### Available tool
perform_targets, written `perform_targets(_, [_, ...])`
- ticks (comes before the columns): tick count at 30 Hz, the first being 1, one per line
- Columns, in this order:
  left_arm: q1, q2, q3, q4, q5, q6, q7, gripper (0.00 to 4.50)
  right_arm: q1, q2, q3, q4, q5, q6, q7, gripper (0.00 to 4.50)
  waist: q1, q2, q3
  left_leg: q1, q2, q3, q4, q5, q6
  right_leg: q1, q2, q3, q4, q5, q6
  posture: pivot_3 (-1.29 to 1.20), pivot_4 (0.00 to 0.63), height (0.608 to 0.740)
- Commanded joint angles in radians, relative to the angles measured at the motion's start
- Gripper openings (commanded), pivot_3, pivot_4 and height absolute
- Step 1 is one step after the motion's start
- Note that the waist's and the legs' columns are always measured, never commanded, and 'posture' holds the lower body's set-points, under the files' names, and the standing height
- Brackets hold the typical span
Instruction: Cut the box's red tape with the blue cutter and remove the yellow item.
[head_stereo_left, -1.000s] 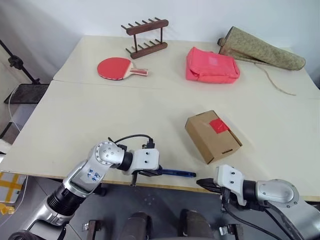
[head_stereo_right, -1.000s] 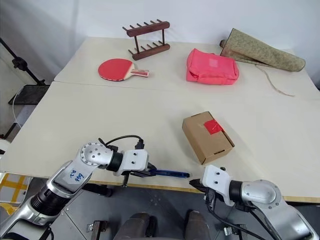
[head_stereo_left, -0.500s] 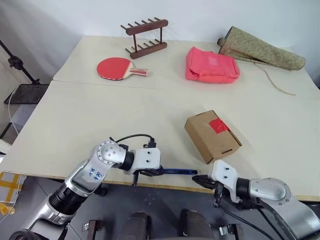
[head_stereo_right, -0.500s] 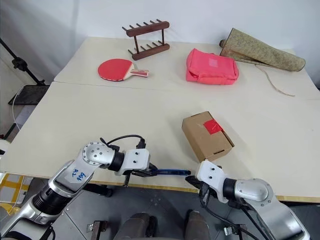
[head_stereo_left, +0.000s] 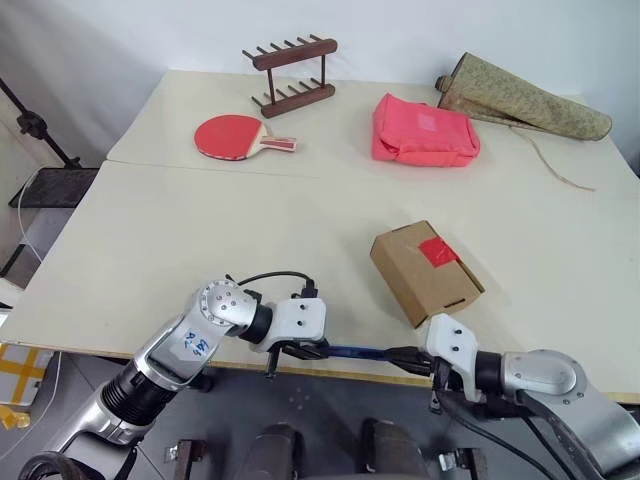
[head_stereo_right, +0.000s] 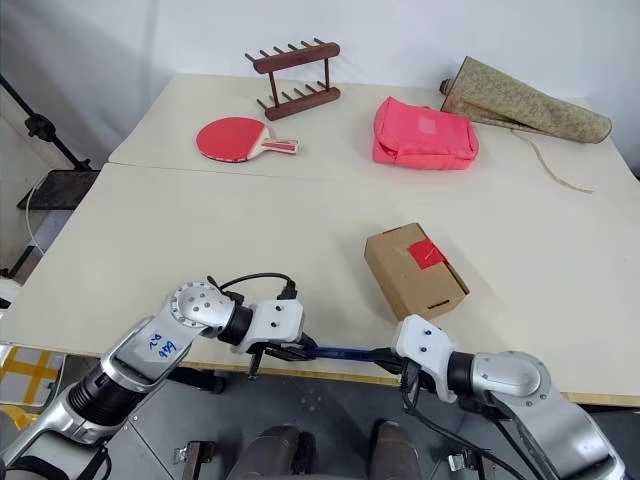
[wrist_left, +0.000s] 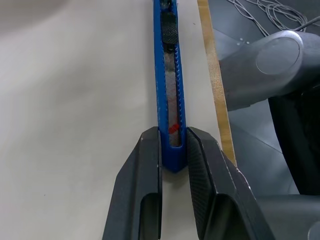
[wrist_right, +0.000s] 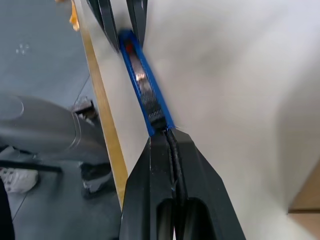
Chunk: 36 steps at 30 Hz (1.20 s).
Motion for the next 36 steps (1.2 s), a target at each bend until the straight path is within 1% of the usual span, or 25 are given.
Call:
perform_targets(1, [-0.008,0.003,-0.034,-0.015,0.0,0.001,-0.015,0.41,0.006,-0.009,0.013,-0.013,-0.016,0.025,-0.016,0.04,0.0,0.0,0.0,0.0,0.0,0.0,0.0,0.0,0.0,0.0,0.0,0.0,0.0,0.0,0.0,0.0,0.15,0.74])
perform_targets(9, [-0.011,0.003,-0.036,-0.004,0.005,-0.01,-0.009,0.41,-0.005,-0.002,0.046,-0.003,-0.033,0.048,-0.035,0.04,0.001,0.0,0.0,0.0,0.0,0.0,0.0,0.0,0.0,0.0,0.0,0.0,0.0,0.0,0.0,0.0,0.15,0.74])
perform_targets(19, [-0.012,-0.002,-0.042,0.003,0.008,-0.015,-0.005,0.41,-0.079,0.09,0.145,-0.029,-0.027,0.127,-0.102,0.04,0.0,0.0,-0.001,0.001,0.0,-0.001,0.0,0.0,0.0,0.0,0.0,0.001,0.0,0.0,0.0,0.0,0.15,0.74])
perform_targets(27, [-0.01,-0.002,-0.047,0.008,0.009,-0.021,-0.006,0.41,-0.1,0.112,0.155,-0.037,-0.008,0.154,-0.114,0.04,-0.002,0.001,-0.001,0.001,0.0,-0.001,0.0,0.0,0.0,0.001,0.0,0.0,0.0,0.0,0.0,0.0,0.15,0.74])
perform_targets(30, [0.002,0.005,-0.037,0.007,0.009,-0.04,-0.002,0.41,-0.061,0.098,0.094,-0.083,0.059,0.166,-0.091,0.04,0.0,0.001,-0.001,0.001,0.0,-0.001,0.0,0.001,0.0,0.001,0.0,0.001,0.0,0.0,0.0,0.0,0.15,0.74])
perform_targets(31, [0.008,0.008,-0.03,0.01,0.012,-0.057,0.004,0.41,-0.041,0.094,0.062,-0.098,0.088,0.173,-0.086,0.04,0.001,0.001,-0.001,0.001,0.0,-0.001,0.0,0.001,0.0,0.0,0.0,0.0,0.0,0.0,0.0,0.0,0.15,0.74])
perform_targets(32, [0.021,0.015,-0.015,0.016,0.013,-0.097,0.012,0.41,-0.005,0.092,-0.003,-0.125,0.158,0.196,-0.073,0.04,0.001,0.001,-0.001,0.001,0.0,-0.001,0.0,0.001,0.0,0.0,0.0,0.001,0.0,0.0,0.0,0.0,0.15,0.74])
perform_targets(33, [0.04,0.022,0.01,0.025,0.012,-0.152,0.024,0.41,0.034,0.115,-0.106,-0.153,0.252,0.199,-0.074,0.2,0.001,0.001,-0.001,0.001,0.0,-0.001,0.0,0.001,0.0,0.0,0.0,0.001,0.0,0.0,0.0,0.0,0.15,0.74])
perform_targets(35, [0.078,0.029,0.062,0.041,0.0,-0.288,0.045,0.41,0.101,0.127,-0.287,-0.189,0.489,0.299,-0.105,0.6,0.0,0.001,-0.001,0.0,0.0,-0.001,0.0,0.001,0.0,0.0,-0.001,0.002,0.0,0.0,0.0,0.0,0.15,0.74])
perform_targets(36, [0.093,0.026,0.088,0.047,-0.008,-0.326,0.059,0.41,0.124,0.133,-0.347,-0.192,0.587,0.344,-0.146,0.96,0.0,0.001,-0.001,0.0,0.001,-0.002,-0.001,0.0,0.0,0.0,-0.001,0.003,0.0,0.0,0.0,0.0,0.15,0.74])
